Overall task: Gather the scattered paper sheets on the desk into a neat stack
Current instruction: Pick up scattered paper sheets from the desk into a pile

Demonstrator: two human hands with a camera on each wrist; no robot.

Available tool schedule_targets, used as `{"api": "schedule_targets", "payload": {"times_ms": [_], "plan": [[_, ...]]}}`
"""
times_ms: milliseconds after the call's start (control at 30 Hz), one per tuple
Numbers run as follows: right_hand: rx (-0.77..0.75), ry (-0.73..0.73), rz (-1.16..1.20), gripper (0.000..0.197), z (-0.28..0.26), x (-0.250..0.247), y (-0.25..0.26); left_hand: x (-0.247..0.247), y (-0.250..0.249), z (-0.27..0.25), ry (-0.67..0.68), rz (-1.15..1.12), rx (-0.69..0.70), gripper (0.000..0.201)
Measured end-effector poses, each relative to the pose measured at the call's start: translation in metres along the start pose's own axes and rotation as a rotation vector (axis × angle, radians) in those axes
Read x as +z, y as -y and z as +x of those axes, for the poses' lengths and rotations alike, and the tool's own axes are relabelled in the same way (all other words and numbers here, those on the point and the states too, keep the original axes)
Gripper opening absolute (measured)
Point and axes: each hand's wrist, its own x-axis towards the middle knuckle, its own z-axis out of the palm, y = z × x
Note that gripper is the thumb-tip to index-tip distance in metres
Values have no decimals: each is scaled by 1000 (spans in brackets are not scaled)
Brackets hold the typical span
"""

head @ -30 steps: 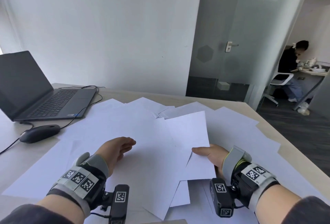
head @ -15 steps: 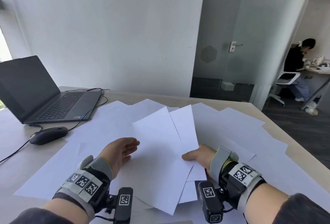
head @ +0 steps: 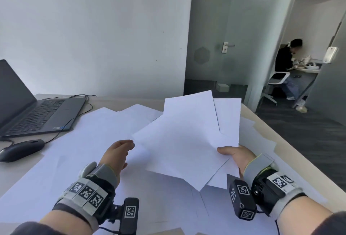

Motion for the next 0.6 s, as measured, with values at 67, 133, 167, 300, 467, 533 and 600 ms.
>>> {"api": "schedule_targets", "payload": {"times_ms": [67, 133, 167, 300, 467, 533, 600], "plan": [[-11, -30, 41, 29, -1, -10, -3, 10, -1, -1, 31, -26, -16, 17], [-37, -16, 62, 37, -4, -18, -5, 21, -2, -2, 122, -87, -66, 19], [-46, 5, 64, 39, -6, -19, -5, 25, -3, -3, 161, -107, -95, 19], [-88, 114, 45, 49, -17, -18, -4, 41, -3, -4, 226, -81, -112, 16], [-74, 282, -46, 51, -34, -30, 1, 45, -5, 4, 184, -55, -153, 13], [-81, 315, -68, 51, -39, -36, 3, 45, -6, 5, 196, -30, -195, 13], [-98, 323, -94, 50, -42, -38, 3, 46, -7, 4, 221, 5, -226, 13]]}}
